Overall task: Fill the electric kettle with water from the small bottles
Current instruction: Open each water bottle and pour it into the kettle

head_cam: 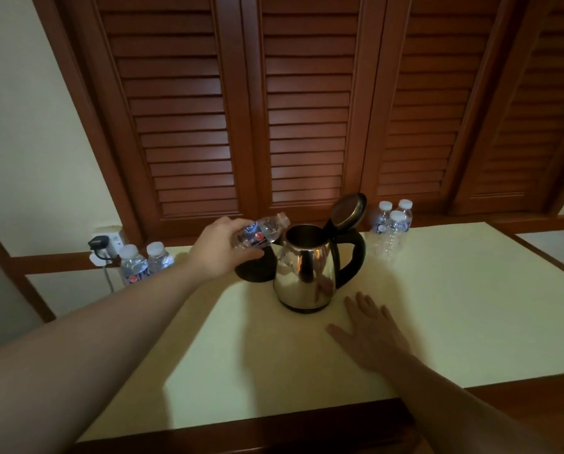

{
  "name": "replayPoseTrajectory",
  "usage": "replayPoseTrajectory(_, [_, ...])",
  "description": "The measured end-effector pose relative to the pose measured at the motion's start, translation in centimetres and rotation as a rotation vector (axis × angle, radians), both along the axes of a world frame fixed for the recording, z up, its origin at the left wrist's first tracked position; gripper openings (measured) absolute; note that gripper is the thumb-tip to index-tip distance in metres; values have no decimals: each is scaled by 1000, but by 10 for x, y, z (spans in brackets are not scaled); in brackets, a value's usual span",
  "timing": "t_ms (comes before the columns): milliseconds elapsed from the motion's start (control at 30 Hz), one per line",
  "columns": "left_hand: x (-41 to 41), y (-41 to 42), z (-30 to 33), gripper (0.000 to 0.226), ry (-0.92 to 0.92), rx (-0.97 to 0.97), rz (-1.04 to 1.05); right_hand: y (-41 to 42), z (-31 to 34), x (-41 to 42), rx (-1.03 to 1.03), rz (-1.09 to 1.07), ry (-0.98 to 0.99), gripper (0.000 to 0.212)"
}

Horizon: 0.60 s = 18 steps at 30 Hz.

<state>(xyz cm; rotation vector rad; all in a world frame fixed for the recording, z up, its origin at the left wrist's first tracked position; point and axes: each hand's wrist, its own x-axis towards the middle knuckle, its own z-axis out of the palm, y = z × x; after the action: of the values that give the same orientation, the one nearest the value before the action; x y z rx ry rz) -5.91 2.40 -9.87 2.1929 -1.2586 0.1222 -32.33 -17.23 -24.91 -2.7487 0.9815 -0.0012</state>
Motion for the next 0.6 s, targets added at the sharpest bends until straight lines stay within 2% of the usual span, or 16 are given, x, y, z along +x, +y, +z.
replayPoseTrajectory(133, [5, -4, 14, 70, -74, 96, -6, -1, -2, -1, -11, 23, 3, 93])
replayPoseTrajectory(600, [7, -13, 47, 70, -230, 195, -55, -3, -3, -3, -12, 33, -32, 91])
